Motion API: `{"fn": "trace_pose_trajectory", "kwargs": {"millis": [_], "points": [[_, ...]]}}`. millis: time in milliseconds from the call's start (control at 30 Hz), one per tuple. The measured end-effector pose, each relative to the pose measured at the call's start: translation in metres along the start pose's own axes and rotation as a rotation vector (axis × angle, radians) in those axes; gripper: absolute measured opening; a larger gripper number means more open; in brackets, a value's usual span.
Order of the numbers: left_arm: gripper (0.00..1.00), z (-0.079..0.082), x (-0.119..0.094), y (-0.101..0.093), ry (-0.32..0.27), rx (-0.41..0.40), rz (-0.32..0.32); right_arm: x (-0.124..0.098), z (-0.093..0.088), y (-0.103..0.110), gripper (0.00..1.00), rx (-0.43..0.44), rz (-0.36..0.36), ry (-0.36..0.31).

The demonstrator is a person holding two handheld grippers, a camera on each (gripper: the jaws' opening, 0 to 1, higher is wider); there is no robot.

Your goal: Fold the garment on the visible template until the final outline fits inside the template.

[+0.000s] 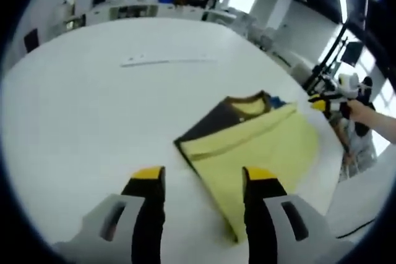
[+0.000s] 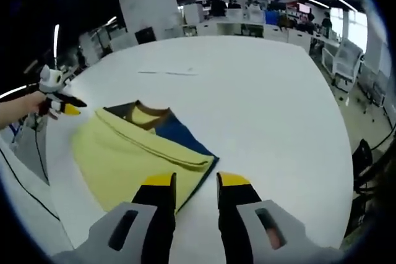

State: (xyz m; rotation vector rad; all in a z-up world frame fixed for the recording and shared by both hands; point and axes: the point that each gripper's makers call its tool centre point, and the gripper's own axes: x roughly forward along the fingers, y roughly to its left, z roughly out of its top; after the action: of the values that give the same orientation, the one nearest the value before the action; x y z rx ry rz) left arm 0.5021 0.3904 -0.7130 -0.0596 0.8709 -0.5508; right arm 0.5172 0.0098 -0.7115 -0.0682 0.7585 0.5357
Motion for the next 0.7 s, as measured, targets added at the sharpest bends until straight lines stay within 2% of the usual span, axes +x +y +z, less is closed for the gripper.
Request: {"fn": "trace_pose_trajectory", "kwargs": {"millis": [233,433,700], "points": [[0.36,-0.001,0.011,0.002,0.001,0.018,0.003,0.005,-0.002,-0.004,0.21,-0.009,-0.004,0.010],[0.25,0.003,0.017,0.010,-0.024,0.046,0.053,0.010,-0.004,-0.006,0.18,-0.017,-0.004,0.018],[0.17,0.003,0.024,0.014,-0.028,0.050,0.070,0.018,-0.005,-0.006,0.15,-0.027,0.004,0.027]]}}
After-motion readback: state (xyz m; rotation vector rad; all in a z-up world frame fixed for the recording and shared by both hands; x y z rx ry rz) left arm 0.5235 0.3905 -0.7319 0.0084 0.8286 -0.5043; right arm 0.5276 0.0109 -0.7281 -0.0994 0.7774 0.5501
